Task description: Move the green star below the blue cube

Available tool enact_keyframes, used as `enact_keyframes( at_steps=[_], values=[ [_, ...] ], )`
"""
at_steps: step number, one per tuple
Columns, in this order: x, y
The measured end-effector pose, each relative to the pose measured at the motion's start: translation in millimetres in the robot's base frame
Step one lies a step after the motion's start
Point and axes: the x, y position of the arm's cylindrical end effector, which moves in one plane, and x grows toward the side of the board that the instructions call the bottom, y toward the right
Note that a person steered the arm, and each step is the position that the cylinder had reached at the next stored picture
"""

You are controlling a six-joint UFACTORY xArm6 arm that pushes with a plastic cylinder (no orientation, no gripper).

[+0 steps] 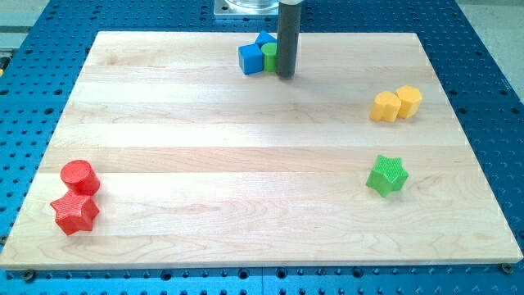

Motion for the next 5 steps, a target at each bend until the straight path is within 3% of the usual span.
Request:
enact_keyframes(
  at_steps=[2,3,4,5],
  values=[
    [97.7,112.1],
    [122.7,126.8],
    [171.6,205.9],
    [219.8,217.4]
  ],
)
